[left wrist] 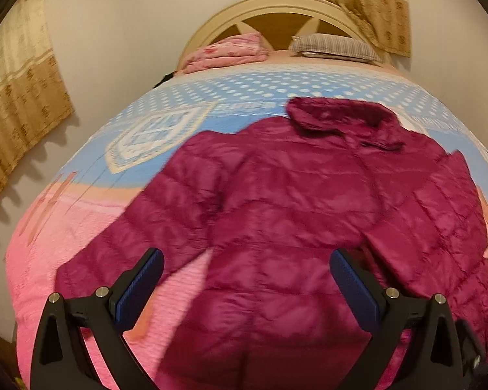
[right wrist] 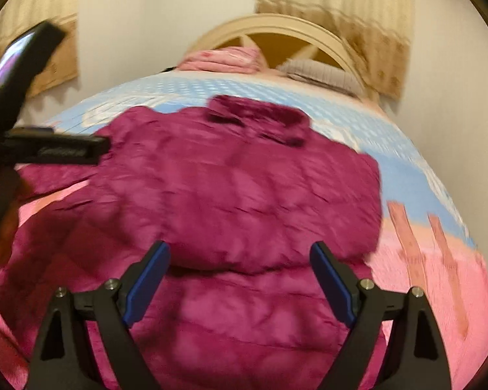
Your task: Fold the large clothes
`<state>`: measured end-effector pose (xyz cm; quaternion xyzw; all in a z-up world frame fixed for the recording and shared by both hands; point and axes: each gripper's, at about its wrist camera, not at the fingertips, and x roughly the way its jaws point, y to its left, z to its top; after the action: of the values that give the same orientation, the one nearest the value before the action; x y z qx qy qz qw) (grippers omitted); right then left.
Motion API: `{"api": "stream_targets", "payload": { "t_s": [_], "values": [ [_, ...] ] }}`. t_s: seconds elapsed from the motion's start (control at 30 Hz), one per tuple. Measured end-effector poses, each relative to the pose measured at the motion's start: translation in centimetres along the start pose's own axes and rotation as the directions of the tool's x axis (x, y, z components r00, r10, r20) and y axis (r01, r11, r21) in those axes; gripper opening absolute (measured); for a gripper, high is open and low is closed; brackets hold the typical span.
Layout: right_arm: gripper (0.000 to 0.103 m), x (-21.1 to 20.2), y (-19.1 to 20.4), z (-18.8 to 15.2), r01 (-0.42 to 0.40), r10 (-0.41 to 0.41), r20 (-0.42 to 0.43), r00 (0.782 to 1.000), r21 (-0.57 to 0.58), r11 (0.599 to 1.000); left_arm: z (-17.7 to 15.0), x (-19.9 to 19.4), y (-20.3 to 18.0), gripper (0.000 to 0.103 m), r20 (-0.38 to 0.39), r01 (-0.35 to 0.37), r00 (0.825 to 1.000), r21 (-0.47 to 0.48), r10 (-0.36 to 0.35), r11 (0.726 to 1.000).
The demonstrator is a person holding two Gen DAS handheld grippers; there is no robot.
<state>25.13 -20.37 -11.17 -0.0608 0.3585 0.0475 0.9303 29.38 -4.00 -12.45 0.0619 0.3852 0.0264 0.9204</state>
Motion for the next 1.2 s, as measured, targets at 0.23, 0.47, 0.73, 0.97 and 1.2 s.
{"api": "stream_targets", "payload": {
  "t_s": [0.23, 0.47, 0.73, 0.97, 1.2],
  "values": [
    [0.09, 0.9, -5.0, -0.3, 0.09, -0.09, -0.007, 0.996, 0.1, 0.991, -0.8, 0.3, -4.9, 0.102, -0.031, 0.081, 0.996, 0.052, -0.08, 0.995],
    [0.09, 1.4, -7.7, -1.4, 0.153, -0.151, -0.022, 0.988, 0.165, 0.974, -0.9, -0.2, -8.9, 0.102, -0.035, 0.172, 0.985, 0.109, -0.169, 0.979],
    [0.091, 2.1, -8.9, -3.2, 0.141, -0.135, -0.042, 0.99, 0.221, 0.965, -1.4, 0.9, -11.1, 0.019, -0.096, 0.26, 0.964, 0.155, -0.247, 0.953],
    [0.091, 2.6, -9.9, -3.9, 0.128, -0.114, -0.068, 0.991, 0.272, 0.954, -0.3, -0.6, -8.7, 0.01, 0.0, 0.202, 0.979, 0.185, -0.206, 0.962],
    [0.094, 3.2, -9.7, -4.2, 0.134, -0.112, -0.095, 0.989, 0.272, 0.953, -0.1, 0.3, -6.2, 0.014, 0.041, 0.098, 0.993, 0.218, -0.109, 0.971]
  ]
}}
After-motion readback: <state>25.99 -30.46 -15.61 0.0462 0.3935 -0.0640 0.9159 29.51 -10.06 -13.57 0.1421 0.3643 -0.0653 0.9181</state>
